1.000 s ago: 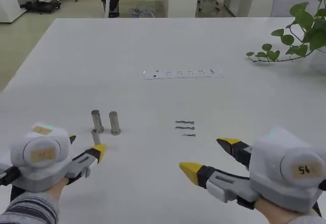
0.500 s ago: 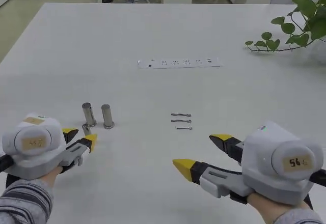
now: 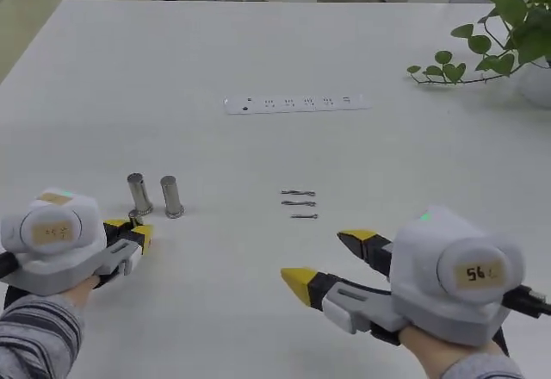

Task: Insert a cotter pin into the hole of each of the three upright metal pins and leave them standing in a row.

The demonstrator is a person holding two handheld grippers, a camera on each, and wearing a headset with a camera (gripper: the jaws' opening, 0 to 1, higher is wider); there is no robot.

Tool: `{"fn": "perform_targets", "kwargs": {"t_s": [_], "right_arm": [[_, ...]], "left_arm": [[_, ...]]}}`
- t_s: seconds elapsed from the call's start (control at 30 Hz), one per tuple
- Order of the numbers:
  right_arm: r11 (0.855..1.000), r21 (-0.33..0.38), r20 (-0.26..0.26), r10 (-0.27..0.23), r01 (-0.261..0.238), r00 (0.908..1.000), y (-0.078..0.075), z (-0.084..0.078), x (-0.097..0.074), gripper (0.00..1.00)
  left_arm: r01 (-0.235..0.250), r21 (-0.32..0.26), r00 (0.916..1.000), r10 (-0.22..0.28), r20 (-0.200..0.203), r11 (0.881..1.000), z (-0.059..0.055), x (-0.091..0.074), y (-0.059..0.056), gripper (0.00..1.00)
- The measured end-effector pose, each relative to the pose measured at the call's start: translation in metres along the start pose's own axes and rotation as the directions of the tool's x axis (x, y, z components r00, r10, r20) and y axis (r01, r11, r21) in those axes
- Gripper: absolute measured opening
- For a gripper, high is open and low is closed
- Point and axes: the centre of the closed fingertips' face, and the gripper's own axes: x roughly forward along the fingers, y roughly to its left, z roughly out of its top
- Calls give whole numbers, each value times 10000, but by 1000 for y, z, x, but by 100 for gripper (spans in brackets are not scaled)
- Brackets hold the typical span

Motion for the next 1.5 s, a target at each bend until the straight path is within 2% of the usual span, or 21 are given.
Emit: {"fn": "perform_targets", "kwargs": {"t_s": [0.17, 0.4, 0.63, 0.93, 1.07, 1.5], "right_arm": [[10000, -59, -103, 27, -27, 9999, 4, -4, 0, 49], [9999, -128, -45, -71, 70, 10000, 7, 0, -3, 49], [9997, -147, 34, -170, 171, 9998, 7, 1, -10, 49], [9997, -126, 86, -187, 188, 9998, 10, -2, -18, 49], [9998, -42, 161, -183, 183, 9997, 10, -2, -20, 49], [9999, -52, -42, -98, 97, 9999, 12, -9, -24, 49]], "left_arm": [[17, -33, 10000, -18, -36, 10000, 0, 0, 1, 5], [75, -85, 9999, -75, -89, 9999, 0, -1, -3, 5], [176, 64, 9994, -174, -288, 9998, -3, -6, -17, 5], [256, 148, 9995, -253, -194, 9996, 0, -13, -36, 5], [304, 211, 9992, -298, -270, 9993, -2, -13, -44, 5], [309, 138, 9995, -308, -118, 9994, -2, -13, -69, 5]]}}
